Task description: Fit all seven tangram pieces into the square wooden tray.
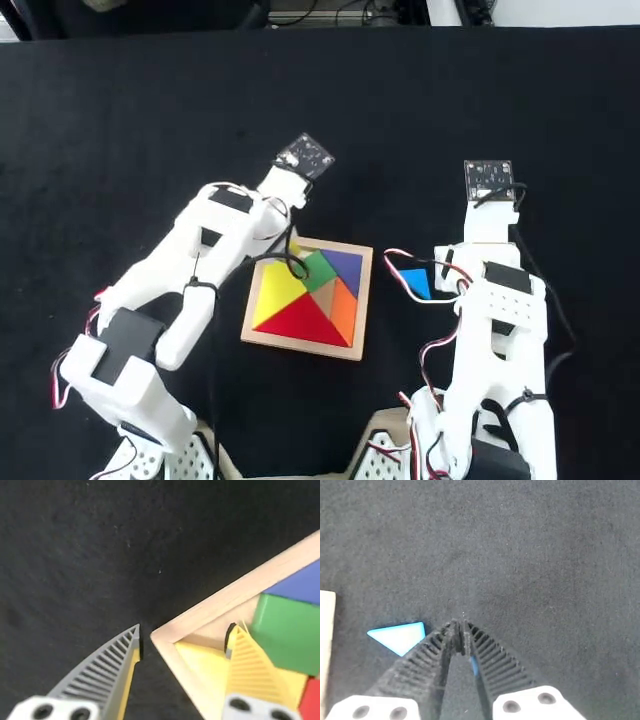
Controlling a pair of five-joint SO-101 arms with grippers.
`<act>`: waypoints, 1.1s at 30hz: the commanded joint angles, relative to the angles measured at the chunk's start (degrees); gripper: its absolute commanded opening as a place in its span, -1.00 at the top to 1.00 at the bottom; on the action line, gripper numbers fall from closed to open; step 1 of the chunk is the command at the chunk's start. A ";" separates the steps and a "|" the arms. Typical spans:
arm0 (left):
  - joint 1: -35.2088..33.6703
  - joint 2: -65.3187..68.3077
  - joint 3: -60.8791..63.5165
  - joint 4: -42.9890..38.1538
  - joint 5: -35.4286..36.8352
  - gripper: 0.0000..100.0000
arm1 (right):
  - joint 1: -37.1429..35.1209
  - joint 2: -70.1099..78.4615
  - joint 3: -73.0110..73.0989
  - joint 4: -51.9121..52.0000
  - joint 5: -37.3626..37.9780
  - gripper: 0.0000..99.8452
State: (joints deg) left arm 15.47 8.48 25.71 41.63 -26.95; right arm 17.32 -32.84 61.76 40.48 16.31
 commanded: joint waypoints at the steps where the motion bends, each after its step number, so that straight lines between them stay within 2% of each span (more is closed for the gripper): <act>1: -2.51 -0.35 -2.86 -0.26 -4.31 0.44 | -0.97 -1.63 -0.22 -1.14 0.70 0.98; 9: -11.47 -0.26 -2.86 -0.35 -10.99 0.44 | -1.05 -1.63 -0.22 -1.14 0.70 0.98; 16: -15.34 -0.88 -0.75 -0.26 -11.78 0.44 | -1.05 -1.63 -0.22 -1.23 0.70 0.98; 20: -13.49 -1.05 -2.15 -0.26 -11.25 0.44 | -1.05 -1.63 1.01 -3.69 0.70 0.98; 25: -9.89 -1.05 -4.09 -0.26 -7.30 0.44 | -1.05 -1.63 1.27 -3.96 0.70 0.98; 33: -3.21 -0.35 -4.44 -0.70 -6.59 0.44 | -1.05 -1.63 1.27 -3.87 0.70 0.98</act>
State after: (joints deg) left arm 10.02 8.48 24.40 41.63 -33.98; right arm 17.32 -32.84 63.43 37.58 16.31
